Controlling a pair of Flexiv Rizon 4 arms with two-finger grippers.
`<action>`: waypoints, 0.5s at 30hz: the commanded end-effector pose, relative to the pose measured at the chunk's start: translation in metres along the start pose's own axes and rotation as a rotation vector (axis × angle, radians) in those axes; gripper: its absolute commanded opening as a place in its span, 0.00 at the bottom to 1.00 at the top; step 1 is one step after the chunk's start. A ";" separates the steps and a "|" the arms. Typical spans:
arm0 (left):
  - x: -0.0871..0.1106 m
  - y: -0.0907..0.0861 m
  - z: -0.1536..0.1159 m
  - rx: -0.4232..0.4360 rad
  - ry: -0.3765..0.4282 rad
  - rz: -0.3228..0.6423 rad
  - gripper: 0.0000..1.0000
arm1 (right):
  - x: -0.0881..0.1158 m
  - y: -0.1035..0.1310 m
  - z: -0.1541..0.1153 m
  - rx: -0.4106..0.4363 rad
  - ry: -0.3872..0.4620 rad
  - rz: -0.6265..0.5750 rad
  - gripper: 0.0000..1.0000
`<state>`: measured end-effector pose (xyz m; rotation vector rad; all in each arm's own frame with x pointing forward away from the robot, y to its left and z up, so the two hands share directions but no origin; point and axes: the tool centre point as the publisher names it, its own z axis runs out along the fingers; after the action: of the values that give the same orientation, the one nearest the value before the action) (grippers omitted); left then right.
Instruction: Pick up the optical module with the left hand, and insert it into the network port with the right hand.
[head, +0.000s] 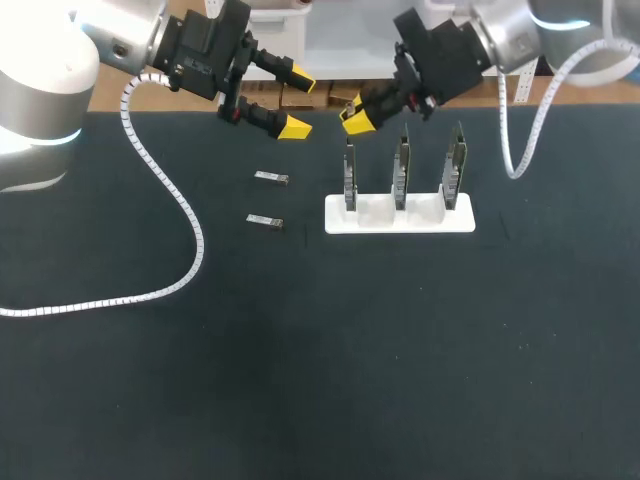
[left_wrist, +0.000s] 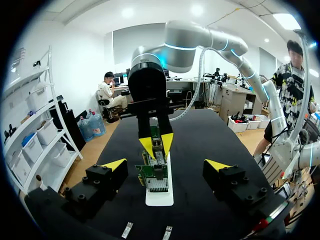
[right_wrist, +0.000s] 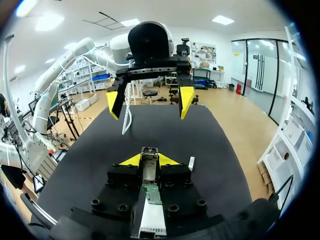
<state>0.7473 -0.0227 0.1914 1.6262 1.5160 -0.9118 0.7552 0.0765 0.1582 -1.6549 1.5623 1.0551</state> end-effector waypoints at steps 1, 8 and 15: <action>-0.001 0.002 0.000 0.005 0.005 -0.002 1.00 | 0.000 -0.003 -0.001 -0.006 0.000 -0.003 0.00; -0.001 0.002 0.000 0.005 0.005 -0.002 1.00 | 0.004 -0.006 0.004 -0.018 -0.013 -0.004 0.00; -0.001 0.002 0.000 0.005 0.005 -0.002 1.00 | 0.002 -0.009 0.001 -0.019 -0.009 -0.008 0.00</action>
<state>0.7473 -0.0227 0.1914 1.6262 1.5160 -0.9118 0.7598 0.0781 0.1539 -1.6565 1.5470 1.0713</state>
